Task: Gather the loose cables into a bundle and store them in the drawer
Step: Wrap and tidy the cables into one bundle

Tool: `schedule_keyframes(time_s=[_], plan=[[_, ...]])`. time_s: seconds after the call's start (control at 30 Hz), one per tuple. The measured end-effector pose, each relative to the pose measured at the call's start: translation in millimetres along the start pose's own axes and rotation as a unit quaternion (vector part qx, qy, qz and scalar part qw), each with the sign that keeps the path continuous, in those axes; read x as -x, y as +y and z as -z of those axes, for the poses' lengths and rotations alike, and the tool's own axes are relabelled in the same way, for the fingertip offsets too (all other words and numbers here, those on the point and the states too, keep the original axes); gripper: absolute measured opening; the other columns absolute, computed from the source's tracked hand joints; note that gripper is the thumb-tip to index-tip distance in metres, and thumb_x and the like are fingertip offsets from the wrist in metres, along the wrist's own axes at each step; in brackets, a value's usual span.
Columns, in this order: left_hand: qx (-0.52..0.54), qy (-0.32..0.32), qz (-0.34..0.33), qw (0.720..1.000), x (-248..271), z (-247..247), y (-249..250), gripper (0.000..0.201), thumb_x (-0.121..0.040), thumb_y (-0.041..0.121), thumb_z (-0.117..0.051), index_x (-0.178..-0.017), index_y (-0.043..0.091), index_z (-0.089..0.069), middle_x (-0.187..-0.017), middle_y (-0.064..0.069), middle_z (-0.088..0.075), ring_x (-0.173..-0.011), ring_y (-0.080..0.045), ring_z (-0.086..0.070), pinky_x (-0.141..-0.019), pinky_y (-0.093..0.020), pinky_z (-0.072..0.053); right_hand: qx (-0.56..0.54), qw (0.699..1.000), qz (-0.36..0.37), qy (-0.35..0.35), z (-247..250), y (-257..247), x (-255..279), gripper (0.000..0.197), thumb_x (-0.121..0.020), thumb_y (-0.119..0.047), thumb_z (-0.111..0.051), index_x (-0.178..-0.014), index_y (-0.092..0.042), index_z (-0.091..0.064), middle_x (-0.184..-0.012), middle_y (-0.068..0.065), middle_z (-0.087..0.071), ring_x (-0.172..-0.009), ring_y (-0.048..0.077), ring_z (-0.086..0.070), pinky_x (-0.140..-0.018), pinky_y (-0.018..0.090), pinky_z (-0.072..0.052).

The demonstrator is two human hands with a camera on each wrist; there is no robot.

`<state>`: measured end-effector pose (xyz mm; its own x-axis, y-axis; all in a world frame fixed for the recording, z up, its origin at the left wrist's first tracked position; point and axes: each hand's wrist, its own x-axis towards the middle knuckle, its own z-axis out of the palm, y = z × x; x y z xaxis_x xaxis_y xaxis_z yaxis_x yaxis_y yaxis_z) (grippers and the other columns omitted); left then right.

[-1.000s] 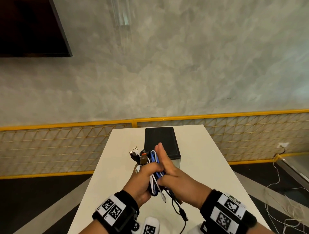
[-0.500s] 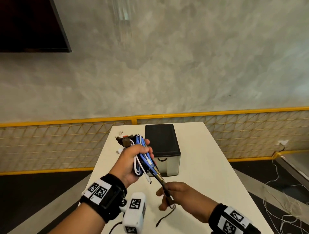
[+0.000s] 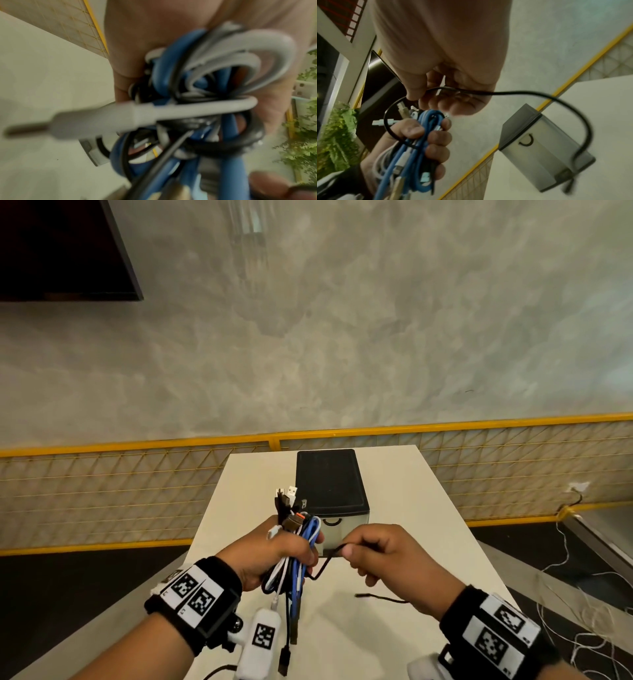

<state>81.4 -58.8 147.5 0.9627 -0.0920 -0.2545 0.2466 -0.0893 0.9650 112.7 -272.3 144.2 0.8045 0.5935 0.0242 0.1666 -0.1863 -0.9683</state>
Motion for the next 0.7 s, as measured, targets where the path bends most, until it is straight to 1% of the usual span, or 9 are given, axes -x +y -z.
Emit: schedule_keyframes(time_s=[0.07, 0.1, 0.2, 0.33, 0.4, 0.47, 0.6, 0.63, 0.7], plan=[[-0.019, -0.006, -0.002, 1.000, 0.1, -3.4, 1.2, 0.033, -0.061, 0.005, -0.066, -0.094, 0.000, -0.068, -0.074, -0.016, -0.064, -0.068, -0.029, -0.066, -0.069, -0.039, -0.056, -0.014, 1.000, 0.027, 0.000, -5.3, -1.6, 1.2, 0.015, -0.091, -0.014, -0.062, -0.093, -0.018, -0.077, -0.080, -0.005, -0.068, -0.065, -0.001, -0.057, -0.057, 0.013, -0.044], [-0.023, -0.010, -0.002, 1.000, 0.0, -4.3, 1.8, 0.033, -0.063, 0.005, -0.066, -0.095, -0.002, -0.067, -0.076, -0.018, -0.063, -0.070, -0.030, -0.066, -0.072, -0.040, -0.056, -0.031, 0.999, 0.029, -0.010, -7.2, -1.3, 2.1, 0.017, -0.092, -0.019, -0.061, -0.096, -0.021, -0.077, -0.083, -0.001, -0.067, -0.067, -0.001, -0.055, -0.057, 0.013, -0.042], [-0.003, 0.003, 0.013, 1.000, -0.8, -4.2, 2.9, 0.035, -0.065, 0.004, -0.066, -0.099, -0.002, -0.066, -0.079, -0.018, -0.062, -0.074, -0.031, -0.065, -0.077, -0.044, -0.053, -0.062, 0.998, 0.004, -0.032, -9.2, -0.4, 4.7, 0.022, -0.089, -0.033, -0.058, -0.087, -0.025, -0.078, -0.073, -0.007, -0.059, -0.063, 0.003, -0.047, -0.057, 0.016, -0.037], [0.055, -0.002, 0.033, 0.998, -2.6, -9.3, 2.0, 0.033, -0.063, 0.003, -0.065, -0.096, 0.005, -0.069, -0.077, -0.017, -0.061, -0.070, -0.031, -0.064, -0.076, -0.044, -0.052, 0.058, 0.997, 0.015, -0.045, -12.9, 1.1, 0.2, 0.011, -0.086, -0.018, -0.068, -0.075, -0.019, -0.070, -0.071, -0.007, -0.063, -0.066, 0.005, -0.056, -0.066, 0.021, -0.046], [0.077, -0.004, 0.046, 0.996, -3.5, -16.0, 2.0, 0.026, -0.061, 0.003, -0.064, -0.086, 0.005, -0.071, -0.071, -0.017, -0.063, -0.061, -0.027, -0.064, -0.070, -0.038, -0.053, -0.003, 0.999, 0.034, -0.021, -18.8, 1.7, -3.5, 0.013, -0.084, -0.009, -0.069, -0.080, -0.020, -0.063, -0.076, 0.002, -0.068, -0.073, 0.017, -0.065, -0.073, 0.027, -0.052], [0.103, -0.002, 0.059, 0.993, -4.8, -23.1, 1.0, 0.020, -0.060, 0.004, -0.062, -0.077, 0.003, -0.071, -0.065, -0.016, -0.064, -0.055, -0.025, -0.063, -0.062, -0.033, -0.051, -0.078, 0.995, 0.052, 0.028, -24.5, 3.2, -7.8, 0.020, -0.082, -0.004, -0.070, -0.087, -0.018, -0.057, -0.076, 0.008, -0.066, -0.071, 0.024, -0.065, -0.073, 0.035, -0.055], [0.203, 0.001, 0.077, 0.976, -7.6, -29.6, -9.2, 0.029, -0.062, 0.008, -0.058, -0.087, 0.001, -0.071, -0.066, -0.016, -0.062, -0.055, -0.025, -0.062, -0.063, -0.036, -0.049, -0.059, 0.990, 0.087, 0.096, -29.9, 6.3, -16.6, 0.045, -0.072, -0.016, -0.079, -0.095, -0.045, -0.052, -0.070, -0.010, -0.054, -0.069, 0.012, -0.055, -0.068, 0.037, -0.055], [0.225, -0.001, 0.077, 0.971, -7.7, -30.2, -12.1, 0.029, -0.063, 0.008, -0.057, -0.087, 0.000, -0.070, -0.065, -0.016, -0.061, -0.054, -0.025, -0.062, -0.064, -0.038, -0.050, -0.050, 0.990, 0.095, 0.097, -28.3, 5.1, -18.0, 0.051, -0.070, -0.018, -0.081, -0.097, -0.050, -0.050, -0.073, -0.010, -0.050, -0.069, 0.010, -0.053, -0.066, 0.033, -0.055], [0.257, -0.015, 0.071, 0.964, -5.4, -31.3, -16.2, 0.032, -0.059, 0.009, -0.062, -0.087, -0.002, -0.071, -0.066, -0.018, -0.062, -0.057, -0.027, -0.063, -0.068, -0.043, -0.052, -0.041, 0.989, 0.101, 0.095, -24.7, 3.4, -20.4, 0.057, -0.071, -0.016, -0.082, -0.103, -0.048, -0.047, -0.079, -0.005, -0.045, -0.068, 0.006, -0.052, -0.062, 0.023, -0.053]])
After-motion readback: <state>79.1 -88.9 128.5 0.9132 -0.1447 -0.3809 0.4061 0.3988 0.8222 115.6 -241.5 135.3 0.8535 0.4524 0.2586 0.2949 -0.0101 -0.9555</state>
